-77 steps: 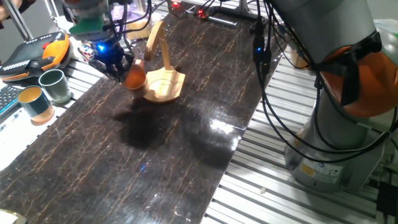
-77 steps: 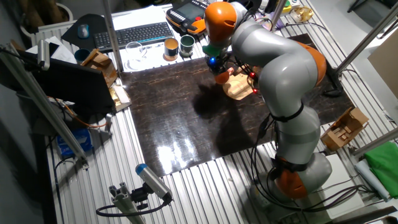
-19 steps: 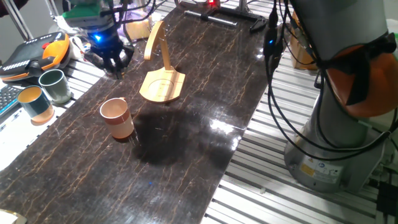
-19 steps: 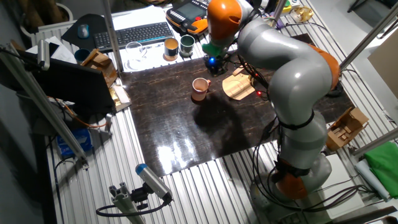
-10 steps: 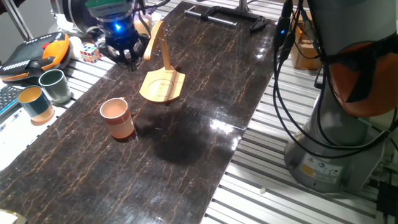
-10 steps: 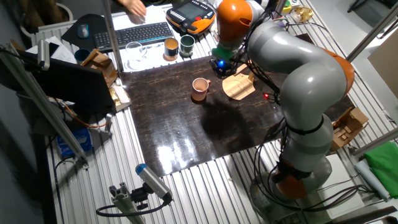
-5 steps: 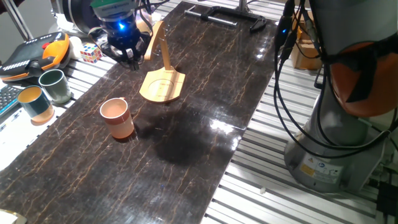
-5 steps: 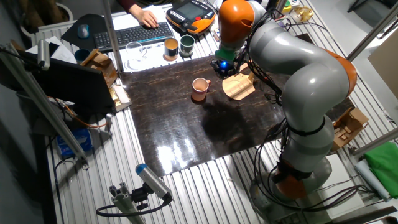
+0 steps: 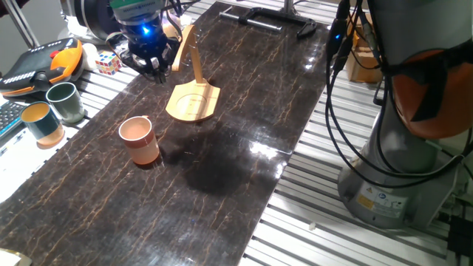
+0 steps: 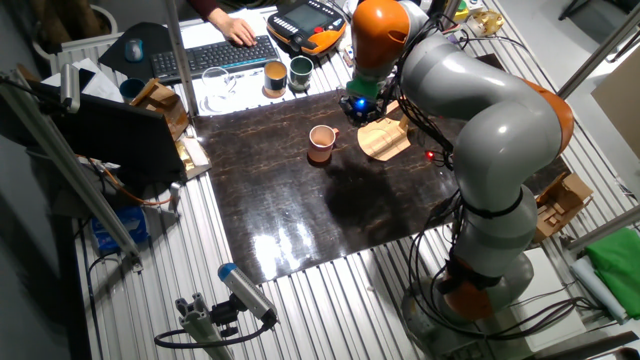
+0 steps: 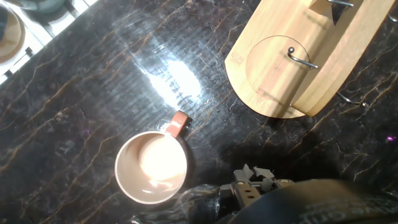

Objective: Take the cup off the cup rack

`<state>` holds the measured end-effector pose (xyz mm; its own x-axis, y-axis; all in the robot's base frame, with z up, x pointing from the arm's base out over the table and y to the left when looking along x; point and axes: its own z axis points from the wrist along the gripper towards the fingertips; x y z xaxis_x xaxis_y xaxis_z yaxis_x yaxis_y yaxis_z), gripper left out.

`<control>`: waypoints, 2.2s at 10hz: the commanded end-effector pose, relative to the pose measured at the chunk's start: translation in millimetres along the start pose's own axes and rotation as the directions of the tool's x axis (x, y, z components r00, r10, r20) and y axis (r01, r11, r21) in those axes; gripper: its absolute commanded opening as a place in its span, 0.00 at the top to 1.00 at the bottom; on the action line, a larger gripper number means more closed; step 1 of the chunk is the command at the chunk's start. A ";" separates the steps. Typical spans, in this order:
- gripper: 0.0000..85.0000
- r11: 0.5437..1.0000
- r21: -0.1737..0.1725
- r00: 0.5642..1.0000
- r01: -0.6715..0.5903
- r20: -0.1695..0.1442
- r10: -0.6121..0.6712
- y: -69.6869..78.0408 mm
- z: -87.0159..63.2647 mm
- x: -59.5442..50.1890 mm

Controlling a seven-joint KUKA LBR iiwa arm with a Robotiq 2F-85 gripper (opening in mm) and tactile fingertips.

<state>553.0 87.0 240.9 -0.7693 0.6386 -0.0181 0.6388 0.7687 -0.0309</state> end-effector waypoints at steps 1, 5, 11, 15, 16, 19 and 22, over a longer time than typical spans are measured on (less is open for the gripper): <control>0.99 1.000 0.000 1.000 0.000 0.000 0.000 0.0 -0.1 0.0; 0.99 1.000 -0.007 1.000 0.000 -0.004 0.000 0.0 0.3 -0.5; 0.99 1.000 -0.007 1.000 -0.001 -0.002 0.001 0.2 0.1 -0.6; 0.99 1.000 -0.004 1.000 -0.004 -0.005 0.004 -0.3 0.1 -0.5; 0.99 1.000 -0.002 1.000 0.000 0.000 0.000 -0.2 0.1 -0.7; 0.99 1.000 -0.006 1.000 0.019 0.000 -0.019 0.3 0.4 -1.3; 0.99 1.000 -0.012 1.000 0.028 -0.009 -0.028 -1.4 3.4 -5.9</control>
<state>556.6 82.1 237.7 -0.7867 0.6173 -0.0078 0.6174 0.7864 -0.0190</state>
